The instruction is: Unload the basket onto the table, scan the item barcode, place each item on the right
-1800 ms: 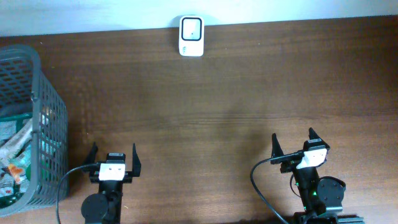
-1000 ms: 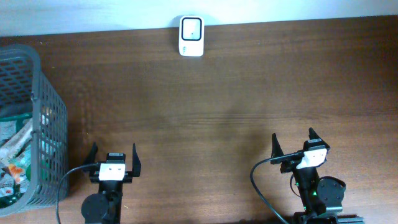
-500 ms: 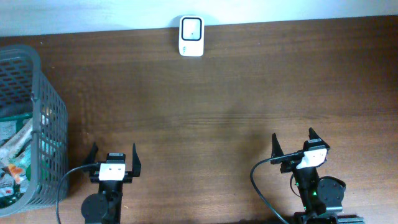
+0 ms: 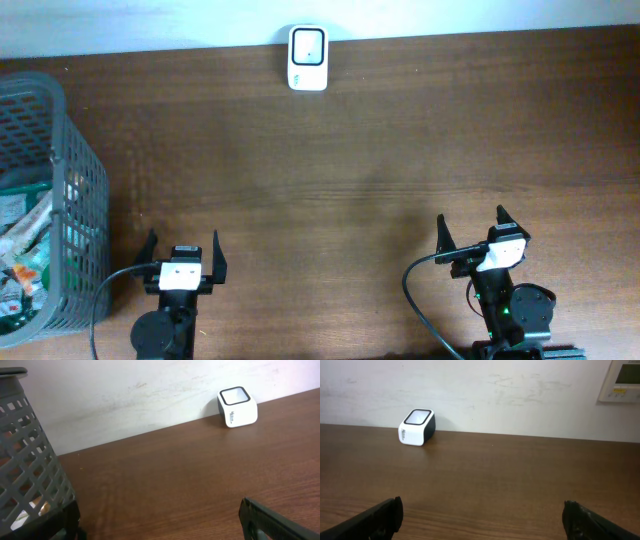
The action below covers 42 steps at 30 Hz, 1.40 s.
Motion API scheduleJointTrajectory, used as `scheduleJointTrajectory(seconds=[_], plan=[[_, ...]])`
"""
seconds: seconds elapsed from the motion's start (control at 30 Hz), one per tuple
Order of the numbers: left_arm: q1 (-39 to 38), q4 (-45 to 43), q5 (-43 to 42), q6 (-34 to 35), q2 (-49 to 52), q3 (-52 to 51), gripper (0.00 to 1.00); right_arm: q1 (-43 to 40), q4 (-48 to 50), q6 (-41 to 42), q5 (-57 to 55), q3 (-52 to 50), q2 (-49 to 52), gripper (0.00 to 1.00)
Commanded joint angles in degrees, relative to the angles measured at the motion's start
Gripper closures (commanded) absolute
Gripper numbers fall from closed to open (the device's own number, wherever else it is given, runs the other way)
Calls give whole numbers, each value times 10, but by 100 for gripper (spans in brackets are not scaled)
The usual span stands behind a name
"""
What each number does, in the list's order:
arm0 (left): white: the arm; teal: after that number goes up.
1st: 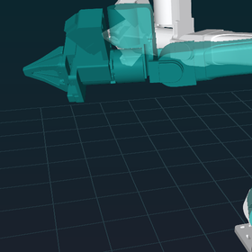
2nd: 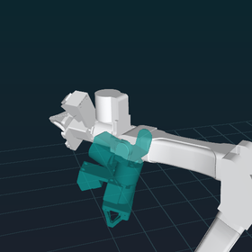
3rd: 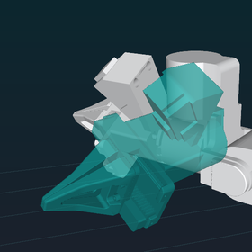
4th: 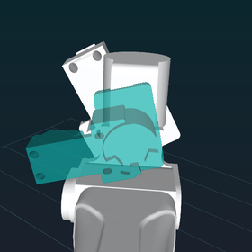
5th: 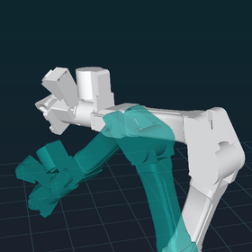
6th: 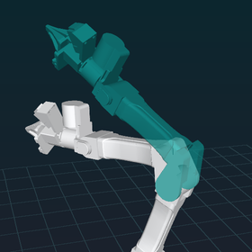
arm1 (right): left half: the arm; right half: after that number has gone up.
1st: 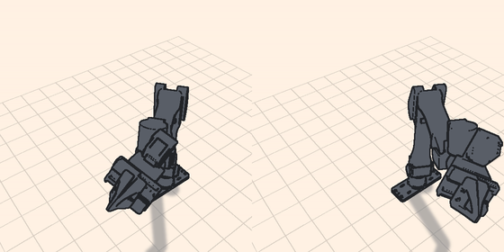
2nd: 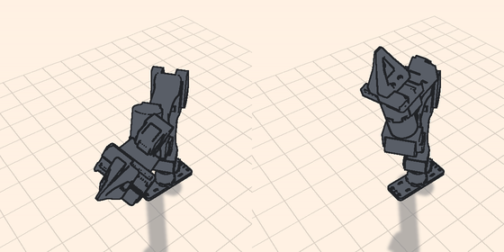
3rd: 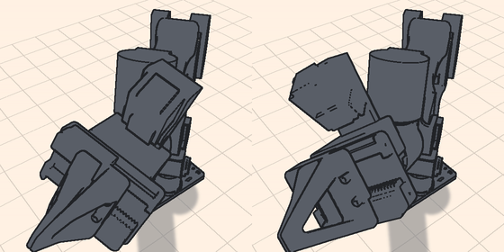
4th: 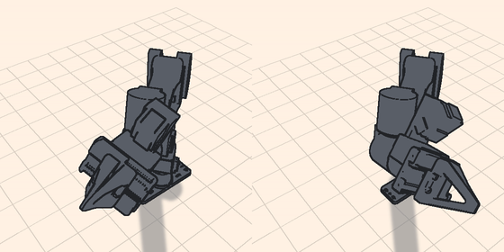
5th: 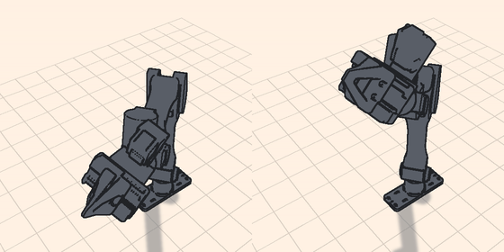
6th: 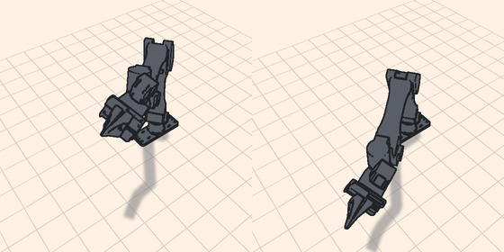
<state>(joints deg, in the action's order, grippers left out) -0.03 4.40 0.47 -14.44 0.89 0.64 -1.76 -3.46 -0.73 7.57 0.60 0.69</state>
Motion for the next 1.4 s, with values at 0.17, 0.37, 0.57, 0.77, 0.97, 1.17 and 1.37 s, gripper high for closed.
scheduleJointTrajectory(seconds=[0.17, 0.37, 0.57, 0.77, 0.97, 1.17, 1.37], plan=[[-1, 4, 4, -9, -6, -2, 1, 3, -3, -3, 6, -3, -4, 2], [-1, 4, 4, -9, -6, -2, 1, 3, -3, -3, 6, -3, -3, 2], [-1, 4, 4, -9, -6, -2, 1, 3, -3, -3, 6, -3, -3, 2], [-1, 4, 4, -9, -6, -2, 1, 3, -3, -3, 6, -3, -3, 2], [-1, 2, -26, -4, -6, -1, 1, 3, -3, -3, 6, -3, -3, 2], [-1, 2, -73, 22, 11, 51, 1, 3, -3, -3, 6, -3, -3, 1], [-1, 121, -74, 22, 198, 298, 1, 3, -3, -3, 6, -3, -3, 2]])
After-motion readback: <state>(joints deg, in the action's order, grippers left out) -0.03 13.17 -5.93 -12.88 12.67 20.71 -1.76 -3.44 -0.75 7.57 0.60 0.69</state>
